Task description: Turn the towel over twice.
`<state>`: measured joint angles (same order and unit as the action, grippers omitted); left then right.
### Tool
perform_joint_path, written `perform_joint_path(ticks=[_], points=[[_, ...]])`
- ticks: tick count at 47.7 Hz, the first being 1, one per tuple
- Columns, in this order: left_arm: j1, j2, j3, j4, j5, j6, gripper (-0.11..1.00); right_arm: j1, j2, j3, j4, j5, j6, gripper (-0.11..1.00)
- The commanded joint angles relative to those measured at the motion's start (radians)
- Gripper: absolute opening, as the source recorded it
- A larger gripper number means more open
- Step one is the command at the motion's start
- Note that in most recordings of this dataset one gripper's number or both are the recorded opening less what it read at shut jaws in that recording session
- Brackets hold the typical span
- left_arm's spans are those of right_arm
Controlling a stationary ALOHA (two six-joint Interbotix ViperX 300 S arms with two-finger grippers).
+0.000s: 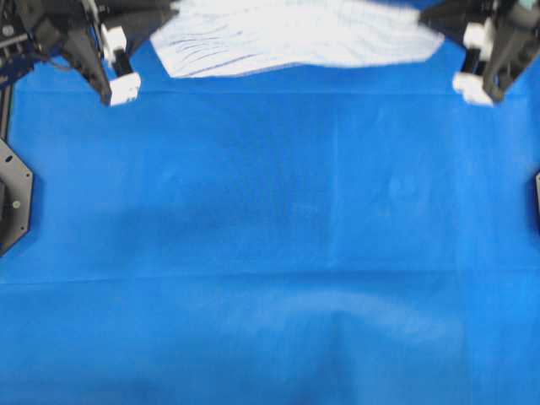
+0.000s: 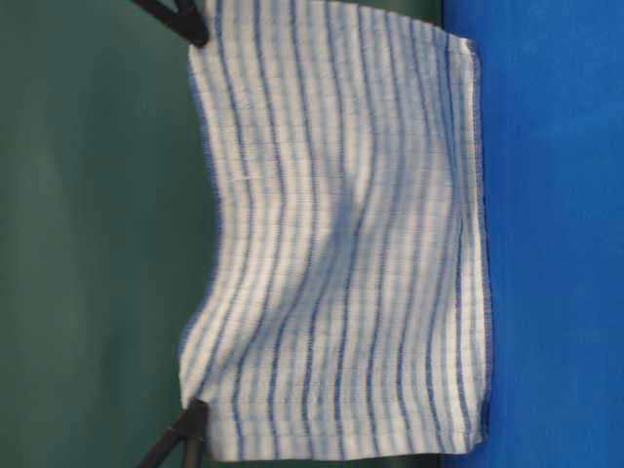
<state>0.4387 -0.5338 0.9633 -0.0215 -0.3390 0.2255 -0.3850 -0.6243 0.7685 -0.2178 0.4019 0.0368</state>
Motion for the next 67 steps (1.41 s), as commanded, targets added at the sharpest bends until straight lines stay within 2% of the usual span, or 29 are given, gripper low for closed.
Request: perform_joint_path(ticks=[1, 9, 23, 34, 41, 54, 67], points=[[-0.043, -0.015, 0.006, 0.002, 0.026, -0.002, 0.01, 0.054, -0.014, 0.005, 0.025, 0.012, -0.002, 0.03], [-0.124, -0.017, 0.037, 0.002, 0.084, -0.002, 0.01, 0.149, -0.012, 0.052, 0.086, 0.011, -0.002, 0.03], [-0.296, 0.009, 0.117, 0.0, 0.087, -0.009, 0.01, 0.296, 0.021, 0.106, 0.187, -0.006, 0.0, 0.03], [-0.428, 0.086, 0.135, 0.002, 0.092, -0.057, 0.01, 0.407, 0.117, 0.149, 0.268, -0.087, 0.0, 0.03], [-0.491, 0.146, 0.129, 0.0, 0.092, -0.06, 0.01, 0.457, 0.19, 0.163, 0.33, -0.141, 0.0, 0.03], [-0.598, 0.221, 0.121, 0.0, 0.092, -0.08, 0.01, 0.523, 0.273, 0.167, 0.393, -0.173, 0.0, 0.03], [-0.621, 0.247, 0.123, 0.0, 0.092, -0.118, 0.01, 0.552, 0.327, 0.169, 0.426, -0.202, -0.002, 0.03]])
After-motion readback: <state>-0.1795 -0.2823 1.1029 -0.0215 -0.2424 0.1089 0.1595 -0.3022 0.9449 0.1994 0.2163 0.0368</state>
